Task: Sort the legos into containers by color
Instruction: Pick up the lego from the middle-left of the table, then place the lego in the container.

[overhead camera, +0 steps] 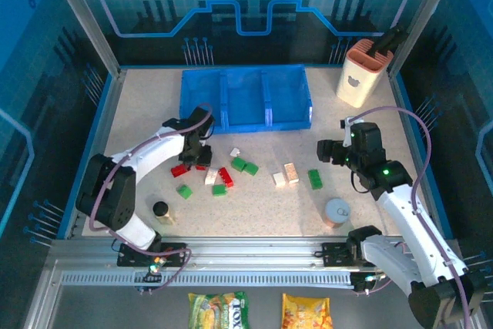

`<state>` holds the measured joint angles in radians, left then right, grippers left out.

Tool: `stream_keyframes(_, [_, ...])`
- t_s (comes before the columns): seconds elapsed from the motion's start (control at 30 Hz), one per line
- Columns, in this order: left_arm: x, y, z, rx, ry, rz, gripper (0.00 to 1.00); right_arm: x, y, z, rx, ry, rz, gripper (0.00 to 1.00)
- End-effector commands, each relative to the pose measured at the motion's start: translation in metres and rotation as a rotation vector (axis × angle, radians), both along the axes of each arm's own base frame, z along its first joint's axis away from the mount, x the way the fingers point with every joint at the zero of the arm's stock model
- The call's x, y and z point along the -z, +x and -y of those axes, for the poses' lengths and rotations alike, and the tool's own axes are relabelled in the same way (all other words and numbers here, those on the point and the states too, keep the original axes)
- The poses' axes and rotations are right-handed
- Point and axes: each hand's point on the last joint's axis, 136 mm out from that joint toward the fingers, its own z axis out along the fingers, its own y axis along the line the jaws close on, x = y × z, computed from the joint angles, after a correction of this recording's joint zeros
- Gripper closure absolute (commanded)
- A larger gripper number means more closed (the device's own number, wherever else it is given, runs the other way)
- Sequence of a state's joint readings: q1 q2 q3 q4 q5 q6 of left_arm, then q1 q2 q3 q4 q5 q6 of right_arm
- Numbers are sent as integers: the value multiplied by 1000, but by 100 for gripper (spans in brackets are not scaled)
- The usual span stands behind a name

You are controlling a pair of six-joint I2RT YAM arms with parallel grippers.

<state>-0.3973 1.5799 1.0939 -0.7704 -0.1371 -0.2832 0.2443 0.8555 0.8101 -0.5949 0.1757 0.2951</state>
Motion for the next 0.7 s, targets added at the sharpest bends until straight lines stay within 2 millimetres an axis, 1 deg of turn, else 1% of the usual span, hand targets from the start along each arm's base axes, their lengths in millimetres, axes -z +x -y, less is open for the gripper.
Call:
stream_keyframes(0.0, [-40, 12, 21, 21, -64, 77, 68, -11, -3, -3, -19, -8, 15, 11])
stream_keyframes(0.17, [-72, 35, 56, 61, -119, 153, 68, -11, -5, -1, -18, -18, 11, 11])
stream_keyframes(0.27, [-86, 50, 79, 77, -155, 207, 68, -13, -7, 0, -16, -22, 17, 11])
stream_keyframes(0.4, [-107, 76, 120, 111, -217, 334, 71, -13, -9, 3, -9, -29, 20, 11])
stream_keyframes(0.5, [-117, 92, 147, 116, -263, 395, 71, -12, -11, 3, -6, -24, 18, 11])
stream_keyframes(0.63, [-119, 109, 180, 127, -301, 458, 71, -10, -14, 4, -3, -26, 14, 11])
stream_keyframes(0.67, [-118, 113, 186, 122, -309, 472, 71, -9, -15, 5, -1, -26, 12, 11])
